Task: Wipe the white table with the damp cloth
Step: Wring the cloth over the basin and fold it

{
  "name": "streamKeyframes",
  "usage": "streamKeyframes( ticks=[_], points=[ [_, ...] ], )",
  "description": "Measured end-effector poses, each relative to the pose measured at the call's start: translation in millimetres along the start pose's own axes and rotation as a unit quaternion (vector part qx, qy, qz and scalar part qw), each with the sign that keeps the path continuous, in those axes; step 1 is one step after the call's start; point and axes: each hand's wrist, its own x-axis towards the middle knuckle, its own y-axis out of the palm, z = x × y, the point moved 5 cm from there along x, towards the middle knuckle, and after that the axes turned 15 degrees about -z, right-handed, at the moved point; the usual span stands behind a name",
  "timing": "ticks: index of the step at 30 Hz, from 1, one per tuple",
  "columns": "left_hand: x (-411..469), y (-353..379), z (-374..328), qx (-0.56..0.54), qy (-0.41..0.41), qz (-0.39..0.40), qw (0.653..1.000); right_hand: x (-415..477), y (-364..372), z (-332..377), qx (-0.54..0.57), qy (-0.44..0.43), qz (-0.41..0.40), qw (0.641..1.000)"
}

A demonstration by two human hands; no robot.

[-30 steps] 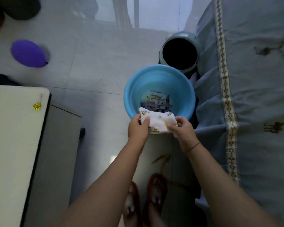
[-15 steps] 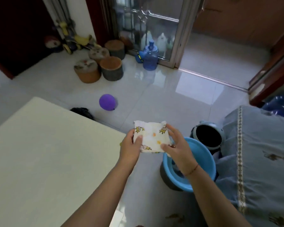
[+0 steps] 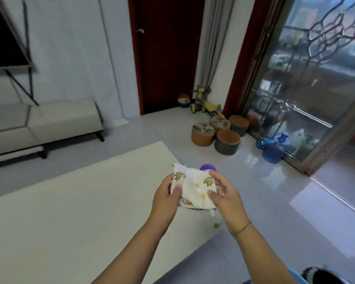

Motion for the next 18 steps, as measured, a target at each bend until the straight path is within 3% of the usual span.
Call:
streamKeyframes(
  ticks=[8,18],
  points=[
    [-48,-184,1,-0.019,0.001,-0.195,0.981,-86,147,18,-0.02,-0.012,0.193,0.981],
    [-158,-422,44,-0.038,-0.035,-0.382,0.923,-269,325,-8,-0.068,-0.006,0.374,0.925]
  ],
)
